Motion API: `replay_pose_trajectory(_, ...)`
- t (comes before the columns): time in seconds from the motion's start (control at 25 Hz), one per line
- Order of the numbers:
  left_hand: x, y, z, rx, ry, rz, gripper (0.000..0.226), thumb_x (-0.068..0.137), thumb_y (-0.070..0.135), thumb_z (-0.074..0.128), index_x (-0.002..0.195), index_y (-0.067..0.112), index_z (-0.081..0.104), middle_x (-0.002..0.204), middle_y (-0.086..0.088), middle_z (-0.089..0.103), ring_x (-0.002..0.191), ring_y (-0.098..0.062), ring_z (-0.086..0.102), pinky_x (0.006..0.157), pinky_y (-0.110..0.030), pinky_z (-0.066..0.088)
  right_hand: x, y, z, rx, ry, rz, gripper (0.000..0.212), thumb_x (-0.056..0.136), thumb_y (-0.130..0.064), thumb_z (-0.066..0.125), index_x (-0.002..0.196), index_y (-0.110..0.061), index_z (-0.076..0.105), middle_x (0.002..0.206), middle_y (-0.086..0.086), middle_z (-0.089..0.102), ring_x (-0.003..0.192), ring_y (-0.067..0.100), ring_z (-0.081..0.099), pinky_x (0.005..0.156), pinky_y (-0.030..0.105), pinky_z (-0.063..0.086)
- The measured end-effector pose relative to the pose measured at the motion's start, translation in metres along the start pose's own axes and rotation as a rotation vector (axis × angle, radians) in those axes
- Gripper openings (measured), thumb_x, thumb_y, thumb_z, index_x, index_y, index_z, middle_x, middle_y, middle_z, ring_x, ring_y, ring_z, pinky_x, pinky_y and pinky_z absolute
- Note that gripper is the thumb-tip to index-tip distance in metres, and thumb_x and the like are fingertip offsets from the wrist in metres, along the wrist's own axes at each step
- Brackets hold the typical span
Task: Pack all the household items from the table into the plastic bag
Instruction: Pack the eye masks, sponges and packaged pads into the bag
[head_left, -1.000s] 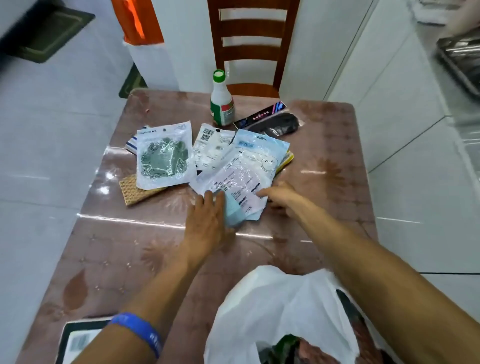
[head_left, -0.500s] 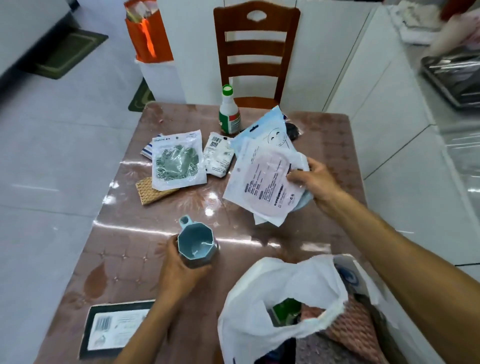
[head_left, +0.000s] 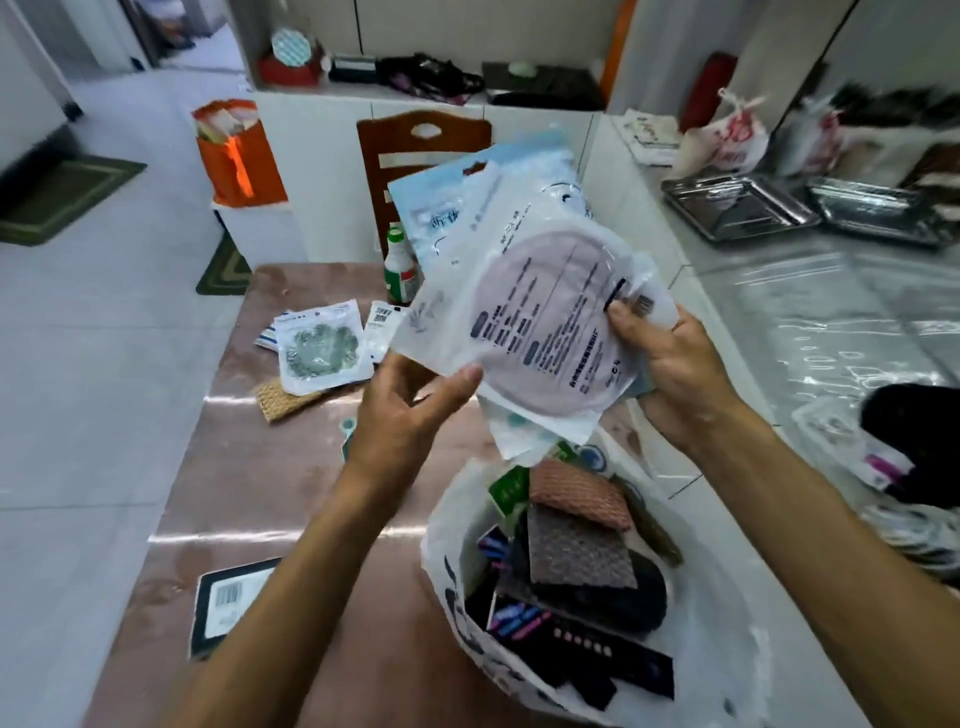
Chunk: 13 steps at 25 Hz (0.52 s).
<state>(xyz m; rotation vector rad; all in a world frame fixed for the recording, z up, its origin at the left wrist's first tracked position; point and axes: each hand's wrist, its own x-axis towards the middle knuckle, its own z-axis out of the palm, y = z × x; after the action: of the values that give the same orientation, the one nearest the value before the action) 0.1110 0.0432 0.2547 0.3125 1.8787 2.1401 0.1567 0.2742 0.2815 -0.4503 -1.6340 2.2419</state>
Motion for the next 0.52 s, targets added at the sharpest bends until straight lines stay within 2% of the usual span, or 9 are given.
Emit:
replay_pose_trajectory(0.08,-0.024,0.011,0.027,-0.317,-0.100,-0.108,0.042,0.077,0.015,0.069,0.118,0.008,0.062,0.111,-0.008,0.073,0.100,-0.022,0.070,0.082,-0.033,0.056,-0.031,-0.012,0.000,-0.011,0.012,0.015,0.027,0.093,-0.015,0.059,0.114,0.001,0.066,0.102,0.013,0.074,0.089,0.027,0.072,0.078,0.040,0.060)
replay_pose_trajectory(0.12,-0.038,0.010,0.040,-0.404,-0.087,-0.124,0.039,0.076,0.010,0.069,0.115,0.006,0.064,0.109,-0.010,0.073,0.098,-0.023,0.070,0.082,-0.033,0.057,-0.047,-0.015,-0.003,-0.082,0.011,0.014,0.025,0.094,-0.020,0.060,0.107,-0.002,0.069,0.098,0.011,0.076,0.087,0.024,0.073,0.077,0.037,0.060)
replay_pose_trajectory(0.24,-0.070,-0.003,0.066,-0.487,0.051,-0.141,0.035,0.074,0.001,0.074,0.107,0.008,0.068,0.102,-0.010,0.075,0.090,-0.023,0.072,0.078,-0.035,0.059,-0.080,-0.014,-0.028,-0.210,0.094,-0.038,0.023,0.096,-0.029,0.058,0.098,-0.010,0.071,0.091,0.002,0.077,0.085,0.018,0.074,0.074,0.032,0.060)
replay_pose_trajectory(0.36,-0.095,-0.016,0.073,-0.550,0.172,-0.201,0.036,0.077,0.001,0.066,0.113,0.002,0.064,0.096,-0.010,0.076,0.083,-0.024,0.073,0.073,-0.038,0.061,-0.099,-0.023,-0.064,-0.010,0.272,-0.015,0.023,0.098,-0.031,0.053,0.093,-0.015,0.068,0.082,-0.003,0.077,0.075,0.015,0.073,0.066,0.036,0.059)
replay_pose_trajectory(0.44,-0.106,-0.020,0.069,-0.578,0.266,-0.190,0.038,0.080,-0.002,0.065,0.117,-0.002,0.062,0.093,-0.010,0.076,0.081,-0.023,0.074,0.067,-0.035,0.060,-0.104,-0.028,-0.087,0.116,0.293,0.021,0.019,0.099,-0.025,0.053,0.101,-0.013,0.067,0.086,-0.001,0.078,0.078,0.016,0.074,0.062,0.037,0.060)
replay_pose_trajectory(0.52,-0.109,-0.021,0.059,-0.574,0.341,-0.191,0.034,0.084,-0.006,0.062,0.118,-0.002,0.061,0.094,-0.011,0.076,0.081,-0.023,0.074,0.066,-0.035,0.060,-0.110,-0.022,-0.102,0.153,0.231,0.075,0.023,0.098,-0.017,0.052,0.116,-0.011,0.064,0.102,0.003,0.076,0.092,0.020,0.073,0.071,0.038,0.061)
